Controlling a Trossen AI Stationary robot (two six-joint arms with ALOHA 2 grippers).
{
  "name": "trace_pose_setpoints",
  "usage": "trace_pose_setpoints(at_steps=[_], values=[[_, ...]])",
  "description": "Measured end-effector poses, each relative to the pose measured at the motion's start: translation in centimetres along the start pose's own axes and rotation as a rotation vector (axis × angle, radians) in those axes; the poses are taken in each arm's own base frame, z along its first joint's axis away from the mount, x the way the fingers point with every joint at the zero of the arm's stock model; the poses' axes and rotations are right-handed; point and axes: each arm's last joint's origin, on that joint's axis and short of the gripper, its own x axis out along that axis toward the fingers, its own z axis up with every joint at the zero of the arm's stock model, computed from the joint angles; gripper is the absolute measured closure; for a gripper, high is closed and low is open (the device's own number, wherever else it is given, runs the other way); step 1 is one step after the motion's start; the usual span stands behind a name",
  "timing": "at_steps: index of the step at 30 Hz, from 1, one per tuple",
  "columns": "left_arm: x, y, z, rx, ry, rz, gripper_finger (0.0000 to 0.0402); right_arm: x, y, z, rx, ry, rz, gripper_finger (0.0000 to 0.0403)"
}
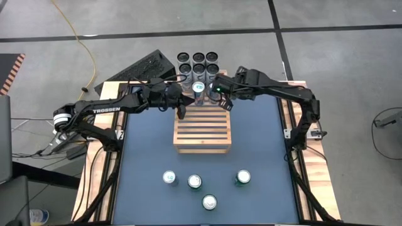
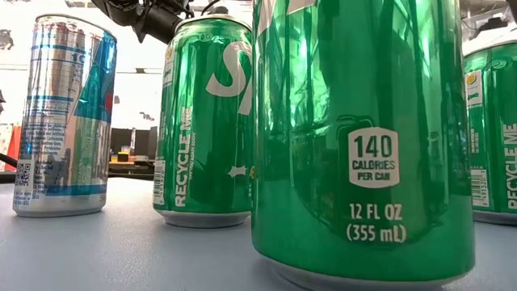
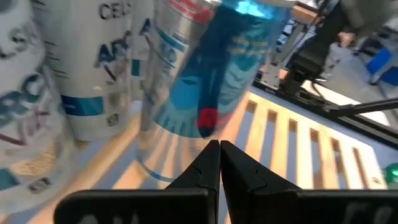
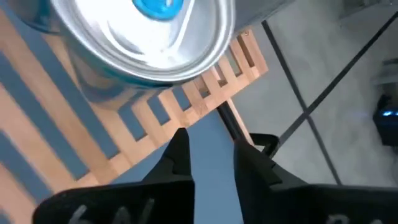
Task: Place canned beverage on shelf
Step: Adjust the blue soda cans and on the shelf aligned the blue soda cans, then put the blue soda can on the shelf aligned to the other blue soda can
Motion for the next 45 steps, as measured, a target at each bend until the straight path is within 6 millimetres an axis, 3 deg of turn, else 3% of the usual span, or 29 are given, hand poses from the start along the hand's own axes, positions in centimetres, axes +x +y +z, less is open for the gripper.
trace_pose_setpoints(at_steps=[7, 22, 36, 40, 45], values=[[0.0, -0.6, -0.2, -0.004, 0.026, -0.084, 0.0401, 1.1, 0.4, 0.2, -0.016, -0.013, 0.024, 0.0333], [0.0, -0.3, 0.1, 0.052, -0.019, 0.009, 0.0401, 1.2, 0.4, 1.3, 0.018, -0.103, 0.081, 0.0333], [1.9, 0.1, -1.0, 0.001, 0.007, -0.030, 0.0402, 2.1, -0.8, 1.4, 0.048, -0.080, 0.076, 0.0333], [0.9, 0.0, -0.5, 0.010, 0.007, -0.029, 0.0402, 1.4, -0.6, 1.1, 0.016, -0.091, 0.082, 0.0333], [-1.3, 0.0, 0.9, 0.007, -0.032, 0.001, 0.0402, -1.1, -1.7, 0.2, 0.042, -0.148, 0.094, 0.0333]])
